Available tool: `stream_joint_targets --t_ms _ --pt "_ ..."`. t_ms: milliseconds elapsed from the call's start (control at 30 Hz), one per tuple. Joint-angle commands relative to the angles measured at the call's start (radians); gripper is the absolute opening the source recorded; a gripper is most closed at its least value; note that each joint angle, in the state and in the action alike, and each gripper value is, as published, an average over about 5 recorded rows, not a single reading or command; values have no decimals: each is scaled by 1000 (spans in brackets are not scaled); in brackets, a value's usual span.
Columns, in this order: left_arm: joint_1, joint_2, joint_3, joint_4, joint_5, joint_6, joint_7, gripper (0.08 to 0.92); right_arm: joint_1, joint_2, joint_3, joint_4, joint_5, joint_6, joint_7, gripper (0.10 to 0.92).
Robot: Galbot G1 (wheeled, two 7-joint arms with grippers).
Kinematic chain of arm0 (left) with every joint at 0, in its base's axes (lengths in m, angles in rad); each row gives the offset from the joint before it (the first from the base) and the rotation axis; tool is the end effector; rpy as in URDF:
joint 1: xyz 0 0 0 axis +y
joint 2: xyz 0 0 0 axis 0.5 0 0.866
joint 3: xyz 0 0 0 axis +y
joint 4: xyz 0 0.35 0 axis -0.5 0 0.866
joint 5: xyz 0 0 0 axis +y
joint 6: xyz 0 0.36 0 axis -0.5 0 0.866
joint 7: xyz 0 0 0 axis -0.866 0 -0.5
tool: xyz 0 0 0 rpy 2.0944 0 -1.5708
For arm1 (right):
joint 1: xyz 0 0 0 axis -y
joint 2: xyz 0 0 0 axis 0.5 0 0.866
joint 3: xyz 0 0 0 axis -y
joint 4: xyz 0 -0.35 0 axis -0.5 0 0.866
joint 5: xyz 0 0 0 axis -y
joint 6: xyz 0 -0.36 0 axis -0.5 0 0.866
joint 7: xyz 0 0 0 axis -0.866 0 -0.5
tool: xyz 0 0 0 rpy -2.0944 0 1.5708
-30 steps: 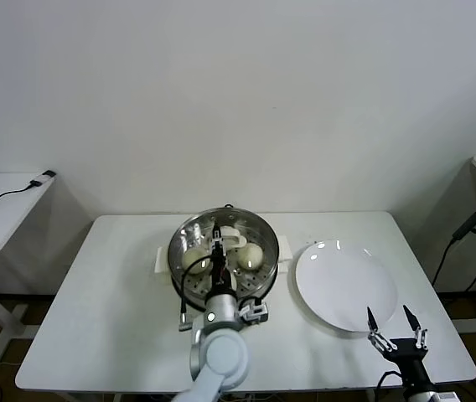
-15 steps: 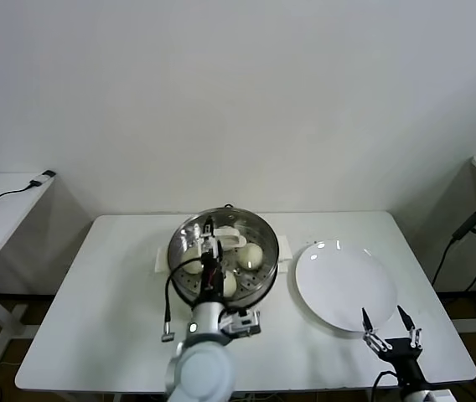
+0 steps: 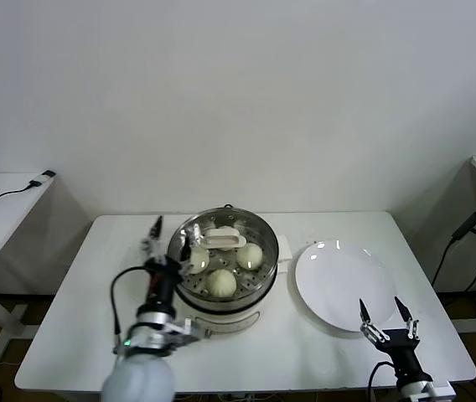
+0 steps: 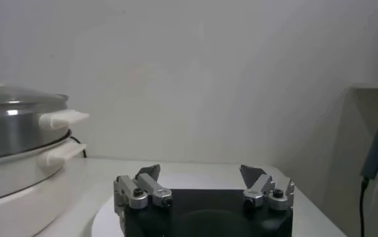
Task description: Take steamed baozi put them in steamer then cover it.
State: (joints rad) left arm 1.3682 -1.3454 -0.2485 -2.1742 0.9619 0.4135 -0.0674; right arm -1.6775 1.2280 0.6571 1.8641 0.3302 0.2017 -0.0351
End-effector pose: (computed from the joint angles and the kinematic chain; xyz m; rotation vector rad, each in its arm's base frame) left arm 0.2202 -0.0459 -0.2419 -0.1112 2.6798 1.5283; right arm 0.1485 -0.1259 -0.3760 0.0335 -3.0318 0.0588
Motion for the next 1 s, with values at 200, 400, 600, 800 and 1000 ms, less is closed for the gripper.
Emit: stream_joint_targets --t_ms 200,400,600,800,1000 --pt "231 82 -628 -6 -1259 -333 -6 823 15 4 -14 -47 28 5 45 823" --pt "330 95 -603 162 -1374 -497 72 823 16 11 -14 -62 32 7 42 823" --pt "303 75 -536 292 -1365 -579 84 823 4 4 -10 -51 36 2 31 823" --pt "282 56 -493 340 -1354 -603 89 823 -1 6 -9 -50 32 0 26 823" --pt "286 49 -472 341 -1348 -621 92 823 -4 8 -8 -45 29 -3 24 823"
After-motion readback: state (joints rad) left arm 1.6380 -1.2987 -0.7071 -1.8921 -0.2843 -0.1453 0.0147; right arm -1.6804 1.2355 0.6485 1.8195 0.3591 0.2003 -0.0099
